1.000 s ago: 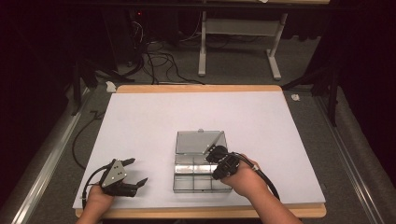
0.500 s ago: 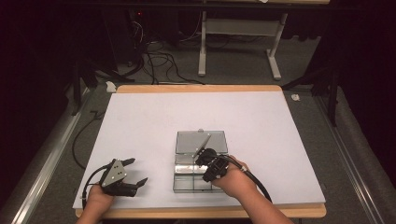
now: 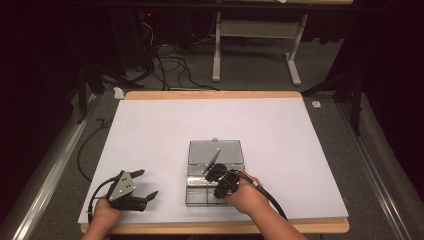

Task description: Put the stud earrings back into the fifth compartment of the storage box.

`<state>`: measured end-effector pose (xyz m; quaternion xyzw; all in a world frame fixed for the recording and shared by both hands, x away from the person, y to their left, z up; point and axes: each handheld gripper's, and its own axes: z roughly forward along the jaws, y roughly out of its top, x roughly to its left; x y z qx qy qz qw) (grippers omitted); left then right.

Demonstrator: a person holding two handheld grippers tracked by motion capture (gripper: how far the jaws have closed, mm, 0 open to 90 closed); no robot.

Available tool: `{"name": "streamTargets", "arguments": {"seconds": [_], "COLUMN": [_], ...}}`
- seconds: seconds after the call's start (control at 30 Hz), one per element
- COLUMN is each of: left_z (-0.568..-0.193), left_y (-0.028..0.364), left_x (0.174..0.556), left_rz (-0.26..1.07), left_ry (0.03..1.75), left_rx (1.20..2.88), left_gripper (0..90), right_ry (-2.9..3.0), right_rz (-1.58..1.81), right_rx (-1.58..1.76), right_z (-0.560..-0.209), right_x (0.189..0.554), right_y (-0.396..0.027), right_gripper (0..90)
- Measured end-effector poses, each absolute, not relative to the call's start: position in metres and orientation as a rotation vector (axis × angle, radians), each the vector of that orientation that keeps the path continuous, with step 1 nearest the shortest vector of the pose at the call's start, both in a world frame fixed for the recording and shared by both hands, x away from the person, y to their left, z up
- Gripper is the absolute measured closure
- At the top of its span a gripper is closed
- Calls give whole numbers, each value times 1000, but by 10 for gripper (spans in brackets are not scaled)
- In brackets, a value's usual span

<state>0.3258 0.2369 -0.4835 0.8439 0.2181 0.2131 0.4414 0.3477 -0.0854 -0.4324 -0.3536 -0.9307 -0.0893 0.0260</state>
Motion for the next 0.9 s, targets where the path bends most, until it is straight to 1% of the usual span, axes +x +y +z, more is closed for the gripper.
{"name": "streamTargets", "arguments": {"seconds": [0.17, 0.4, 0.67, 0.7, 0.73, 0.8, 0.87, 0.9], "left_z": [-484, -484, -484, -484, -484, -484, -484, -484], "left_y": [237, 237, 237, 237, 237, 236, 236, 237], "left_x": [325, 325, 325, 325, 326, 325, 325, 326], "left_rz": [536, 537, 533, 533, 531, 539, 539, 530], "left_ry": [536, 536, 544, 544, 549, 539, 537, 546], "left_rx": [2092, 2094, 2090, 2090, 2088, 2091, 2092, 2095], "left_gripper": [151, 151, 150, 151, 150, 151, 150, 151], "right_ry": [-2869, -2868, -2890, -2890, -2906, -2893, -2892, -2887], "right_rz": [-281, -298, -351, -351, -348, -349, -341, -324], "right_rx": [-1096, -1105, -1140, -1140, -1156, -1181, -1206, -1231], "right_z": [-436, -435, -406, -406, -398, -393, -389, -387], "right_x": [348, 348, 348, 348, 348, 348, 347, 347], "right_y": [-85, -86, -97, -97, -105, -109, -115, -118], "right_gripper": [858, 818, 712, 712, 699, 682, 642, 641]}}
